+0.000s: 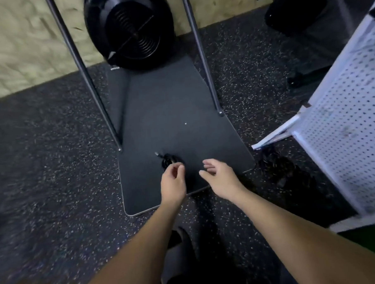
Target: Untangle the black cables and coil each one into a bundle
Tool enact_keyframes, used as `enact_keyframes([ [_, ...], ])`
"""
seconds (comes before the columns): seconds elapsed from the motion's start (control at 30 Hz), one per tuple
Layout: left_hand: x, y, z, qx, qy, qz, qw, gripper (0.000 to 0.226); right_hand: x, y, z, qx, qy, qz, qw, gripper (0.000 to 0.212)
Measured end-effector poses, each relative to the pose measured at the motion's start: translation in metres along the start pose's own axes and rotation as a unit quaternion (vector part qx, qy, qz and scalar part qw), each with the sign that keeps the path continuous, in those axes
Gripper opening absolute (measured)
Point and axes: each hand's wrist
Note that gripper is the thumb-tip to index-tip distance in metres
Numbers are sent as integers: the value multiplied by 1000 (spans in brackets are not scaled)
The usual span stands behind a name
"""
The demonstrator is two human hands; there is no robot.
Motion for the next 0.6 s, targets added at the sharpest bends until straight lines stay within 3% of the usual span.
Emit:
enact_keyframes([
  [0.13, -43, 6, 34, -29, 77, -47, 996, 39, -42, -43, -9, -9, -13, 66, 998, 55],
  [0.3, -70, -4, 51, 44, 189, -40, 980, 36, -78, -74, -26, -39, -61, 107, 992, 61],
  [0.4, -87, -14, 71, 86, 217, -16, 972, 60, -86, -82, -38, -63, -78, 136, 986, 59],
  [0.5, -88, -32, 70, 128, 208, 31, 969, 39, -85, -77, -55, -69, -83, 118, 987, 54],
  [0.6, -77, -51, 52, 160, 176, 69, 969, 26, -79, -52, -65, -90, -85, 48, 991, 46],
])
Point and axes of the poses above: each hand's wrist, its own x-axis away from the middle knuckle, its own y-axis out of the back of the hand, z = x × y, and after that the axes turned 9 degrees about y, right-handed
